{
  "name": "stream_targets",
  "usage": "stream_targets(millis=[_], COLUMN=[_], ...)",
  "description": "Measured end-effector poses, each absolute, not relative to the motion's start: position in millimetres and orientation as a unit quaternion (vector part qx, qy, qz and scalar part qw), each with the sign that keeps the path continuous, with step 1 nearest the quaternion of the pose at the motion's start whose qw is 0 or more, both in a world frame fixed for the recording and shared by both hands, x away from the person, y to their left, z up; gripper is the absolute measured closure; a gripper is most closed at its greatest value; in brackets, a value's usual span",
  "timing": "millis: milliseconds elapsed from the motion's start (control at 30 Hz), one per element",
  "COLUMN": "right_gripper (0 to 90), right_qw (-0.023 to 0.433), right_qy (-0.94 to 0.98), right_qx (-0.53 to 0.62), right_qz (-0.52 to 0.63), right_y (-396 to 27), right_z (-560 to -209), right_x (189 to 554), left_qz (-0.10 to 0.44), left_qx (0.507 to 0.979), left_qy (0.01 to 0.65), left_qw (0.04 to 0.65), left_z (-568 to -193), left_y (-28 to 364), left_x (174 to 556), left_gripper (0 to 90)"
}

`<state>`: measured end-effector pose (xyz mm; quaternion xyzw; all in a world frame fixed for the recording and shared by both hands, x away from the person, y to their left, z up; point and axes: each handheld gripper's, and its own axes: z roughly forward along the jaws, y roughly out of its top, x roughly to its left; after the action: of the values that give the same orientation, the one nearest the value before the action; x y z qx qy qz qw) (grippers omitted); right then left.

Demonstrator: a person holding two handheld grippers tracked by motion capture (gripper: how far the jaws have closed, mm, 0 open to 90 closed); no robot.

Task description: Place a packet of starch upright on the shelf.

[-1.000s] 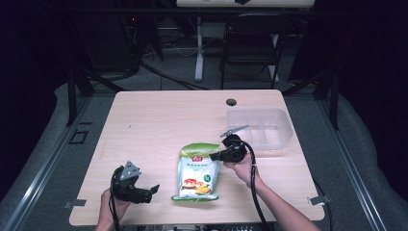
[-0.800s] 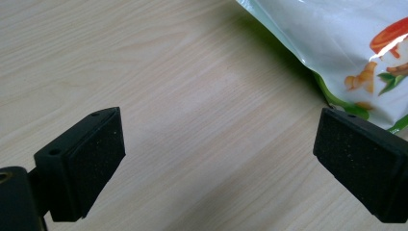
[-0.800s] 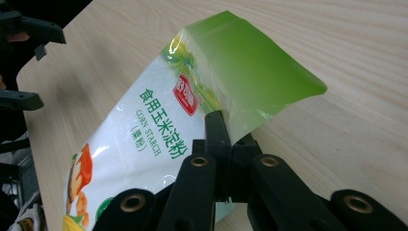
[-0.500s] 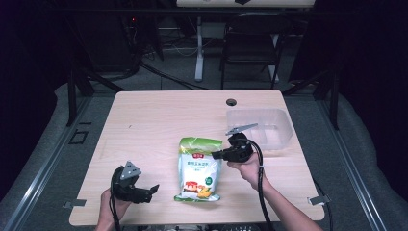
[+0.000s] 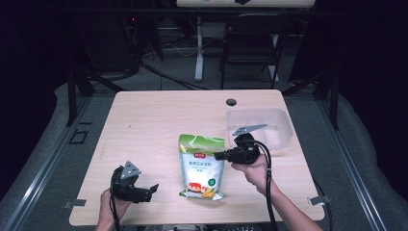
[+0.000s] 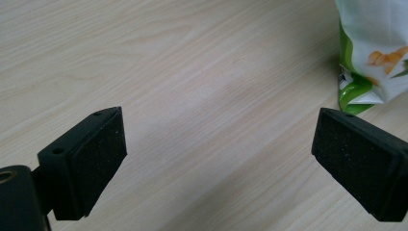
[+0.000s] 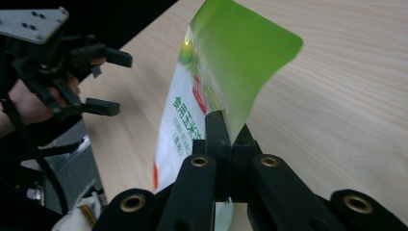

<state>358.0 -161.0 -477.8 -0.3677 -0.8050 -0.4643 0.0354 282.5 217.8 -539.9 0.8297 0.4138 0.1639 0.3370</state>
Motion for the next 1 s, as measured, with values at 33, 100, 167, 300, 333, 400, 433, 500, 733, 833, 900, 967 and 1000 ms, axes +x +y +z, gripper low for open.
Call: stream_targets(millis=[33,100,167,300,333,400,433,500,733,833,900,967,1000], right_gripper=[90.0,90.0,90.0,90.0,90.0,90.0,90.0,90.0,90.0,90.0,90.0,90.0,90.0], right_qw=[0.034,0.037,0.034,0.026,0.026,0.024,0.020,0.018,0.005,-0.004,-0.008,-0.015,-0.015], right_qy=[-0.808,-0.807,-0.811,-0.812,-0.812,-0.811,-0.811,-0.812,-0.811,-0.811,-0.811,-0.809,-0.809], right_qx=[-0.364,-0.358,-0.352,-0.344,-0.344,-0.345,-0.344,-0.342,-0.341,-0.342,-0.341,-0.345,-0.345], right_qz=[-0.463,-0.468,-0.467,-0.470,-0.470,-0.472,-0.472,-0.472,-0.475,-0.475,-0.475,-0.476,-0.476], right_y=[-161,-161,-161,-160,-160,-161,-162,-164,-169,-174,-176,-181,-181], right_z=[-476,-472,-468,-461,-461,-459,-456,-454,-447,-442,-441,-439,-439], right_x=[357,352,349,343,343,341,338,336,330,326,326,324,324], left_qz=[0.164,0.165,0.164,0.163,0.163,0.163,0.167,0.168,0.161,0.164,0.161,0.162,0.162], left_qx=[0.829,0.828,0.829,0.829,0.829,0.829,0.829,0.827,0.833,0.830,0.831,0.830,0.830], left_qy=[0.414,0.416,0.415,0.413,0.413,0.412,0.412,0.415,0.412,0.415,0.415,0.415,0.415], left_qw=[0.338,0.339,0.338,0.340,0.340,0.340,0.340,0.340,0.332,0.334,0.333,0.334,0.334], left_z=[-540,-540,-541,-540,-540,-540,-540,-542,-541,-542,-542,-542,-542], left_y=[218,219,219,219,219,218,219,219,217,217,218,217,217], left_x=[282,283,284,283,283,282,283,284,283,283,284,284,284], left_gripper=[5.2,5.3,5.3,5.3,5.3,5.3,5.3,5.4,5.8,5.7,5.7,5.7,5.6])
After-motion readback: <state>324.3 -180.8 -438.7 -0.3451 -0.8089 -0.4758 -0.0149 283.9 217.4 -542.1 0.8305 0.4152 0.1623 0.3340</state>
